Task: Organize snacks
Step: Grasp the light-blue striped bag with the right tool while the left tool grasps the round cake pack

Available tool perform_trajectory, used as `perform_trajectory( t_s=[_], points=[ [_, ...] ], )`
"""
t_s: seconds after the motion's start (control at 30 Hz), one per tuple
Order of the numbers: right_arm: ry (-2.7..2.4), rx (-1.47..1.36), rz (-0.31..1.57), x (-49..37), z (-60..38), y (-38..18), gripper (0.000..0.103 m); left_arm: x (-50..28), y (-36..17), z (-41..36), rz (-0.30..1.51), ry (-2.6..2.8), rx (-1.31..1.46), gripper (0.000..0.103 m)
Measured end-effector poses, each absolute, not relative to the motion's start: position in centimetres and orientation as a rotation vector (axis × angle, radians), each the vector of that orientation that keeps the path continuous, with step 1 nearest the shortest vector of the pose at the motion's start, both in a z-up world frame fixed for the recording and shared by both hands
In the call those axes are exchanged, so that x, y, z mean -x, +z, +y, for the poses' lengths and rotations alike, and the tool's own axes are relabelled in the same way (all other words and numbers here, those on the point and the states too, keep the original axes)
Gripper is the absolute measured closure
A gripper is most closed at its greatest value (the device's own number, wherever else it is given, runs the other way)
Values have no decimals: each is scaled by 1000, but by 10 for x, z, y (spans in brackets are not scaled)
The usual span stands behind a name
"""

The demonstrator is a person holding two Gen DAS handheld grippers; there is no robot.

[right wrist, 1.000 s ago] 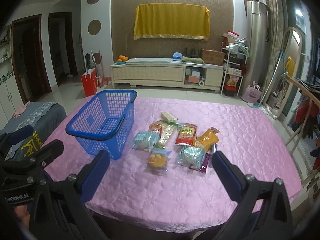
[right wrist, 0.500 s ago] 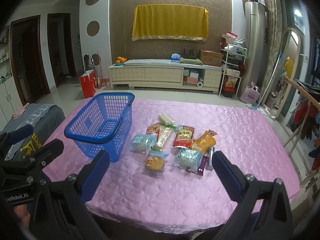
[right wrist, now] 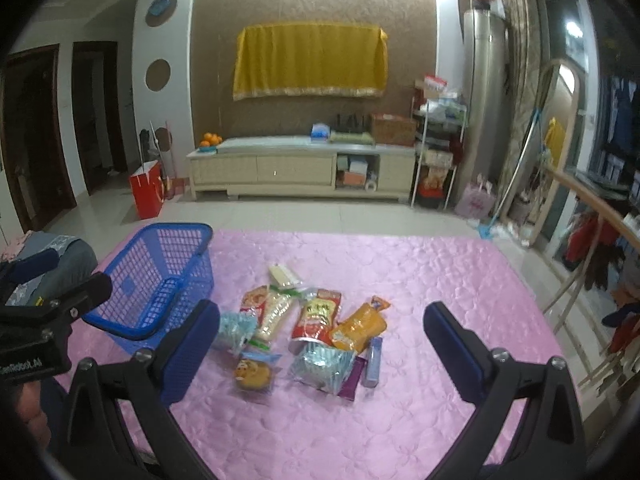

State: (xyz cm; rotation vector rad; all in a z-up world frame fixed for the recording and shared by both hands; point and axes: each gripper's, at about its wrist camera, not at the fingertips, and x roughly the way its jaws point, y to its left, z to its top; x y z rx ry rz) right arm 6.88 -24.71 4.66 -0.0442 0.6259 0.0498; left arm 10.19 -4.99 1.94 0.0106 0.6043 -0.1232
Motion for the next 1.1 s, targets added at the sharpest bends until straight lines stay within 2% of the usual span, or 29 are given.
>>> perform_trajectory(
  t_s=[0.27,0.53,0.6,0.7,0.8,0.93,1.1],
  points=[
    [93,52,773,-115,-284,6,0,-151,-12,-83,707,-169,-29,0],
    [152,24,918,-140,-295,-49,0,-173,-69,-104,852,-201,-50,0],
    [199,47,943,-144,-290,-63,3,-178,-83,-108,881,-201,-66,0],
    [262,139,969,-148,-281,-76,14,-180,-97,-110,912,-210,-77,1],
    [409,235,981,-150,-272,-86,14,-178,-107,-112,942,-235,-96,6],
    [502,438,976,-161,-262,-98,14,-174,-118,-115,962,-271,-128,6],
    [620,525,994,-177,-256,-112,14,-174,-135,-122,996,-289,-158,6]
  ],
)
